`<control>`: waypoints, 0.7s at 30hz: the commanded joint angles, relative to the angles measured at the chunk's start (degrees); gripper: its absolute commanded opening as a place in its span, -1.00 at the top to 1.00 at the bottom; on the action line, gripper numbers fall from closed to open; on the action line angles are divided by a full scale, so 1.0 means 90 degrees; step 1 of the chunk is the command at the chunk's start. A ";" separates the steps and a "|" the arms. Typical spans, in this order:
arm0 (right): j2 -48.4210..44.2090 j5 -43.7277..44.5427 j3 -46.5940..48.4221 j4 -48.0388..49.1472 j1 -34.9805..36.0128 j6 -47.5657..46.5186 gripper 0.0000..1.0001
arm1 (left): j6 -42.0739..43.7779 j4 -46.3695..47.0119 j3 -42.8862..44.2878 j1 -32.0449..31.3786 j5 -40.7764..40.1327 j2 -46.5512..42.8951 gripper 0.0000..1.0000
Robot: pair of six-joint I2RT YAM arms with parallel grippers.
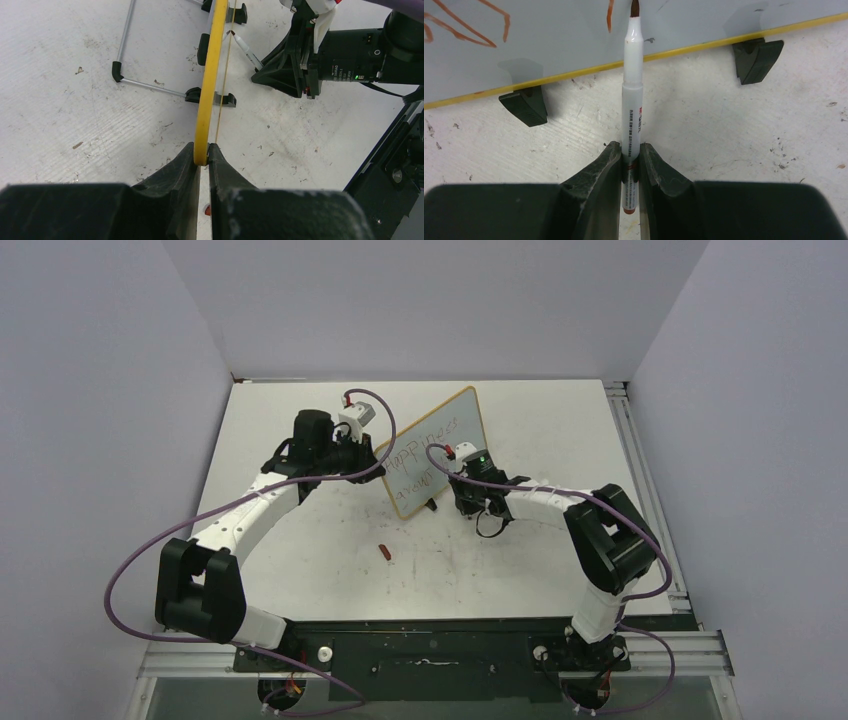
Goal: Write a sentence on the whiteboard
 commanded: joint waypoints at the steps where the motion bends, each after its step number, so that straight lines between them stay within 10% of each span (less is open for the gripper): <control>1: -0.0058 -0.0107 -0.0126 0.0165 -0.0035 0.0061 0.89 | 0.0081 0.0130 0.0165 -0.0031 0.0099 -0.0251 1.00; 15: -0.0606 0.0228 -0.0194 0.0046 -0.0021 0.0126 0.89 | 0.0072 0.0107 0.0139 -0.0026 -0.0061 -0.0304 1.00; 21: -0.1356 0.0485 -0.0373 -0.0180 0.0017 0.0216 0.89 | 0.0071 0.0106 0.0116 -0.0023 -0.0154 -0.0341 0.59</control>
